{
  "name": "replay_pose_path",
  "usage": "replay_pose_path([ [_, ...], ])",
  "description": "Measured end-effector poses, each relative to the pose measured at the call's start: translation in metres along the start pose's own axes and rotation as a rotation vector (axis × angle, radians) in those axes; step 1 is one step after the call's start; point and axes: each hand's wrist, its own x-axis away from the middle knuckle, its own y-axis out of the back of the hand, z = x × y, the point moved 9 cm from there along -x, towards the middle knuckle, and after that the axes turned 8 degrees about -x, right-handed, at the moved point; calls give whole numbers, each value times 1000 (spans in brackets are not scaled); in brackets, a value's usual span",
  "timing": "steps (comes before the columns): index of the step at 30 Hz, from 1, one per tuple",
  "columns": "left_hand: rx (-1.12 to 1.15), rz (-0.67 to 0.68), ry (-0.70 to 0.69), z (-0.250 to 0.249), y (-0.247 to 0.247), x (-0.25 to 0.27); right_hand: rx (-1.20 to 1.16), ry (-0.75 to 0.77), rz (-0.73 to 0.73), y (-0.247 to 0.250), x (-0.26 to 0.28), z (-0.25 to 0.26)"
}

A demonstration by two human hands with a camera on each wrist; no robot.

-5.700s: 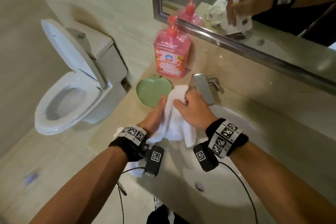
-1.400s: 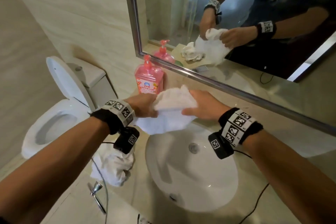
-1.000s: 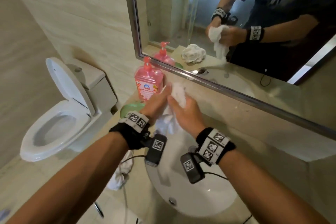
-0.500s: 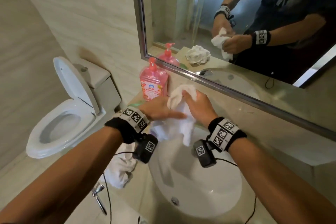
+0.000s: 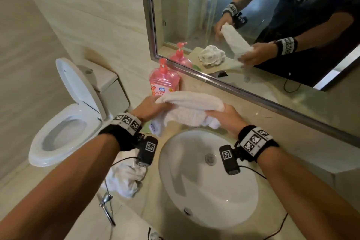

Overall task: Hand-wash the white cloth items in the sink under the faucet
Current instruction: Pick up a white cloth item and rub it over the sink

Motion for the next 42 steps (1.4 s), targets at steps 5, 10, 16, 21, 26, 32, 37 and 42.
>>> replay_pose_path([
  [5, 439, -29, 192, -9, -40, -7, -59, 237, -255, -36, 10, 28],
  [10, 570, 38, 73, -45, -74, -3, -52, 252, -257, -60, 2, 45],
  [16, 596, 2, 126, -38, -66, 0, 14, 275, -249, -68, 0, 34],
  [21, -147, 167, 94, -30, -66, -5, 286, 170, -85, -40, -12, 28],
  [26, -923, 207, -117, -11, -42, -4, 854, 84, 72, -27, -7, 25],
  [32, -877, 222, -330, -28, -40, -2, 1000, 253, 444, -60, 17, 24],
  [37, -710, 179, -278, -29, 0, -1, 1024, 321, 347, -47, 11, 34],
  [42, -208, 237, -157, -17, 10, 12, 581, 297, 255, -32, 12, 49],
])
